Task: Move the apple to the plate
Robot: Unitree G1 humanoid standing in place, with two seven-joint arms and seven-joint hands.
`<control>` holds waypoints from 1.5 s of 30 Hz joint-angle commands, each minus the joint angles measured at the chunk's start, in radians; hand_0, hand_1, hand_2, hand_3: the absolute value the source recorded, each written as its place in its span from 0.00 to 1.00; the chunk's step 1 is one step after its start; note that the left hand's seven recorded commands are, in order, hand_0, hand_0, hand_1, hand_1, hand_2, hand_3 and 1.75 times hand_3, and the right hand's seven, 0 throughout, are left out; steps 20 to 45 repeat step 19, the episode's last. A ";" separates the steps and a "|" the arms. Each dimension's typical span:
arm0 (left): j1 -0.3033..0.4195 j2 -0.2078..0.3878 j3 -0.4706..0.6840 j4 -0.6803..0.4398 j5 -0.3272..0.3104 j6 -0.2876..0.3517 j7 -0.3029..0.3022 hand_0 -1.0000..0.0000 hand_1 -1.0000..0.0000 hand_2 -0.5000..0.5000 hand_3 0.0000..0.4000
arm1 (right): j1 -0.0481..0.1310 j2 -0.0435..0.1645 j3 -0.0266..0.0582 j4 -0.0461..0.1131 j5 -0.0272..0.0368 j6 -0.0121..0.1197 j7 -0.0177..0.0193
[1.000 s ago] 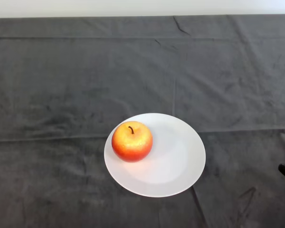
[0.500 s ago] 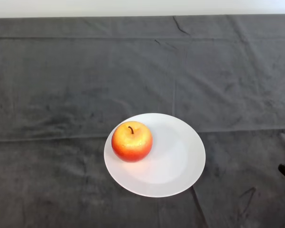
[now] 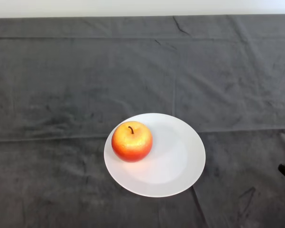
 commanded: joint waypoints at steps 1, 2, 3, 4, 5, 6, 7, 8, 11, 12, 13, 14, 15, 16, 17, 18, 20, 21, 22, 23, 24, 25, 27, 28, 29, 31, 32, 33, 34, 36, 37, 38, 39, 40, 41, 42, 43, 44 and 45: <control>-0.006 0.072 -0.026 0.034 0.000 -0.019 0.006 1.00 1.00 0.50 0.00 | 0.028 0.015 0.0168 0.028 0.0314 0.011 0.0020; -0.006 0.072 -0.027 0.035 0.000 -0.019 0.006 1.00 1.00 0.50 0.00 | 0.028 0.015 0.0168 0.028 0.0314 0.011 0.0020; -0.006 0.072 -0.027 0.035 0.000 -0.019 0.006 1.00 1.00 0.50 0.00 | 0.028 0.015 0.0168 0.028 0.0313 0.011 0.0020; -0.007 0.072 -0.028 0.036 -0.001 -0.019 0.006 1.00 1.00 0.50 0.00 | 0.028 0.015 0.0168 0.028 0.0313 0.011 0.0020; -0.007 0.072 -0.029 0.036 -0.001 -0.019 0.006 1.00 1.00 0.50 0.00 | 0.028 0.015 0.0168 0.028 0.0313 0.011 0.0020; -0.007 0.072 -0.029 0.036 -0.001 -0.019 0.006 1.00 1.00 0.50 0.00 | 0.028 0.015 0.0168 0.028 0.0313 0.011 0.0020; -0.006 0.072 -0.030 0.036 -0.001 -0.018 0.006 1.00 1.00 0.50 0.00 | 0.028 0.015 0.0168 0.028 0.0313 0.011 0.0020; -0.006 0.073 -0.030 0.035 -0.002 -0.018 0.005 1.00 1.00 0.50 0.00 | 0.028 0.015 0.0168 0.028 0.0313 0.011 0.0019; -0.006 0.074 -0.031 0.034 -0.002 -0.016 0.004 1.00 1.00 0.50 0.00 | 0.028 0.015 0.0168 0.028 0.0313 0.011 0.0020; -0.005 0.074 -0.031 0.034 -0.003 -0.016 0.004 1.00 1.00 0.50 0.00 | 0.028 0.015 0.0168 0.028 0.0313 0.011 0.0020; -0.005 0.075 -0.031 0.033 -0.003 -0.016 0.003 1.00 1.00 0.50 0.00 | 0.028 0.015 0.0168 0.028 0.0313 0.011 0.0020; -0.004 0.075 -0.031 0.033 -0.004 -0.016 0.003 1.00 1.00 0.50 0.00 | 0.028 0.015 0.0167 0.028 0.0313 0.011 0.0020; -0.004 0.075 -0.031 0.033 -0.004 -0.016 0.003 1.00 1.00 0.50 0.00 | 0.028 0.015 0.0167 0.028 0.0313 0.011 0.0020; -0.003 0.076 -0.031 0.033 -0.005 -0.016 0.003 1.00 1.00 0.50 0.00 | 0.028 0.015 0.0167 0.028 0.0313 0.011 0.0020; -0.003 0.076 -0.031 0.033 -0.005 -0.016 0.003 1.00 1.00 0.50 0.00 | 0.028 0.015 0.0167 0.028 0.0313 0.011 0.0020; -0.002 0.076 -0.031 0.033 -0.005 -0.016 0.002 1.00 1.00 0.50 0.00 | 0.028 0.015 0.0167 0.028 0.0312 0.011 0.0020; -0.002 0.077 -0.031 0.034 -0.005 -0.016 0.002 1.00 1.00 0.50 0.00 | 0.027 0.016 0.0174 0.028 0.0307 0.011 0.0009; -0.002 0.077 -0.031 0.034 -0.005 -0.016 0.002 1.00 1.00 0.50 0.00 | 0.027 0.016 0.0174 0.028 0.0307 0.011 0.0009; -0.002 0.077 -0.031 0.034 -0.005 -0.016 0.002 1.00 1.00 0.50 0.00 | 0.027 0.016 0.0174 0.028 0.0307 0.011 0.0009; -0.002 0.077 -0.031 0.034 -0.005 -0.016 0.002 1.00 1.00 0.50 0.00 | 0.027 0.016 0.0174 0.028 0.0307 0.011 0.0009; -0.002 0.077 -0.031 0.034 -0.005 -0.016 0.002 1.00 1.00 0.50 0.00 | 0.027 0.016 0.0174 0.028 0.0307 0.011 0.0009; -0.002 0.077 -0.031 0.034 -0.005 -0.016 0.002 1.00 1.00 0.50 0.00 | 0.027 0.016 0.0174 0.028 0.0307 0.011 0.0009; -0.002 0.077 -0.031 0.034 -0.005 -0.016 0.002 1.00 1.00 0.50 0.00 | 0.027 0.016 0.0174 0.028 0.0307 0.011 0.0009; -0.002 0.077 -0.031 0.034 -0.005 -0.016 0.002 1.00 1.00 0.50 0.00 | 0.027 0.016 0.0174 0.028 0.0307 0.011 0.0009; -0.002 0.077 -0.031 0.034 -0.005 -0.016 0.002 1.00 1.00 0.50 0.00 | 0.027 0.016 0.0174 0.028 0.0307 0.011 0.0009; -0.002 0.077 -0.031 0.034 -0.005 -0.016 0.002 1.00 1.00 0.50 0.00 | 0.027 0.016 0.0174 0.028 0.0307 0.011 0.0009; -0.002 0.077 -0.031 0.034 -0.005 -0.016 0.002 1.00 1.00 0.50 0.00 | 0.027 0.016 0.0174 0.028 0.0307 0.011 0.0009; -0.002 0.077 -0.031 0.034 -0.005 -0.016 0.002 1.00 1.00 0.50 0.00 | 0.027 0.016 0.0174 0.028 0.0307 0.011 0.0009; -0.002 0.077 -0.031 0.034 -0.005 -0.016 0.002 1.00 1.00 0.50 0.00 | 0.027 0.016 0.0174 0.028 0.0307 0.011 0.0009; -0.002 0.077 -0.031 0.034 -0.005 -0.016 0.002 1.00 1.00 0.50 0.00 | 0.027 0.016 0.0174 0.028 0.0307 0.011 0.0009; -0.002 0.077 -0.031 0.034 -0.005 -0.016 0.002 1.00 1.00 0.50 0.00 | 0.027 0.016 0.0174 0.028 0.0307 0.011 0.0009; -0.002 0.077 -0.031 0.034 -0.005 -0.016 0.002 1.00 1.00 0.50 0.00 | 0.027 0.016 0.0174 0.028 0.0307 0.011 0.0009; -0.002 0.077 -0.031 0.034 -0.005 -0.016 0.002 1.00 1.00 0.50 0.00 | 0.027 0.016 0.0174 0.028 0.0307 0.011 0.0009; -0.002 0.077 -0.031 0.034 -0.005 -0.016 0.002 1.00 1.00 0.50 0.00 | 0.027 0.016 0.0174 0.028 0.0307 0.011 0.0009; -0.002 0.077 -0.031 0.034 -0.005 -0.016 0.002 1.00 1.00 0.50 0.00 | 0.027 0.016 0.0174 0.028 0.0307 0.011 0.0009; -0.002 0.077 -0.031 0.034 -0.005 -0.016 0.002 1.00 1.00 0.50 0.00 | 0.027 0.016 0.0174 0.028 0.0307 0.011 0.0009; -0.002 0.077 -0.031 0.034 -0.005 -0.016 0.002 1.00 1.00 0.50 0.00 | 0.027 0.016 0.0174 0.028 0.0307 0.011 0.0009; -0.002 0.077 -0.031 0.034 -0.005 -0.016 0.002 1.00 1.00 0.50 0.00 | 0.027 0.016 0.0174 0.028 0.0307 0.011 0.0009; -0.002 0.077 -0.031 0.034 -0.005 -0.016 0.002 1.00 1.00 0.50 0.00 | 0.027 0.016 0.0174 0.028 0.0307 0.011 0.0009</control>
